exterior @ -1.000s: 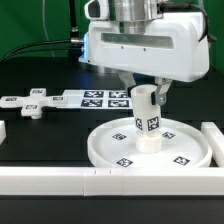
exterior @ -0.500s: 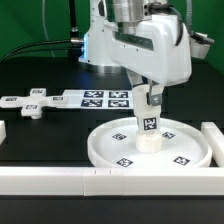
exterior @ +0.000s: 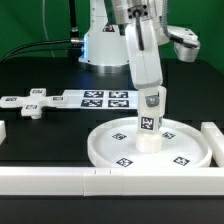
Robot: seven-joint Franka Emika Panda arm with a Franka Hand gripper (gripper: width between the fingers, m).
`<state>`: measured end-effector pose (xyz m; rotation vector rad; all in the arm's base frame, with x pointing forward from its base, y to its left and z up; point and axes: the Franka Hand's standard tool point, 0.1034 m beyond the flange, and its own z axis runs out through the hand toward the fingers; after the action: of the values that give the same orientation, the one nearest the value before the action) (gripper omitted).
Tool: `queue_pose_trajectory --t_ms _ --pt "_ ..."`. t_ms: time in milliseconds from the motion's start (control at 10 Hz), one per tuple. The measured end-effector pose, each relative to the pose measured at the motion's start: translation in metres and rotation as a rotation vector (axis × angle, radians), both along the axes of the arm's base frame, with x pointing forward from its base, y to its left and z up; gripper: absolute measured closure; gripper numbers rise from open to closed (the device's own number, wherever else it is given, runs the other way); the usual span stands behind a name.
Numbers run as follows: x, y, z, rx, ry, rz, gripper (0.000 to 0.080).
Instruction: Assemble round table
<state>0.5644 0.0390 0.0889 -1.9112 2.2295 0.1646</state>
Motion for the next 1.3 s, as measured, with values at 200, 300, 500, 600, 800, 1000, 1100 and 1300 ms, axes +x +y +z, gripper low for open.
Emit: queue_pose_trajectory --t_ms 200,300,500,600,800,1000,1100,1300 --pt "-0.0006 0.0023 -0.0005 -0.001 0.002 0.024 0.0327" --pt "-0.0007 0.0023 0.0012 -0.008 0.013 0.140 0.0197" --pt "0.0038 0.0007 0.0035 -0.008 -0.026 0.232 0.0164" --pt "0.0036 0.0004 0.0032 -0.012 -0.038 0.290 0.0152" --pt "0.0033 0.0008 0.0028 -0.021 -0.067 0.427 0.0151" --pt "0.0017 0.0006 0.0019 -0.038 -0.090 0.649 0.0151" --pt "0.0033 -0.0004 0.0013 -0.062 -0.118 0.818 0.0151" --pt "0.0037 0.0010 0.0007 -0.083 -0.146 1.010 0.0151"
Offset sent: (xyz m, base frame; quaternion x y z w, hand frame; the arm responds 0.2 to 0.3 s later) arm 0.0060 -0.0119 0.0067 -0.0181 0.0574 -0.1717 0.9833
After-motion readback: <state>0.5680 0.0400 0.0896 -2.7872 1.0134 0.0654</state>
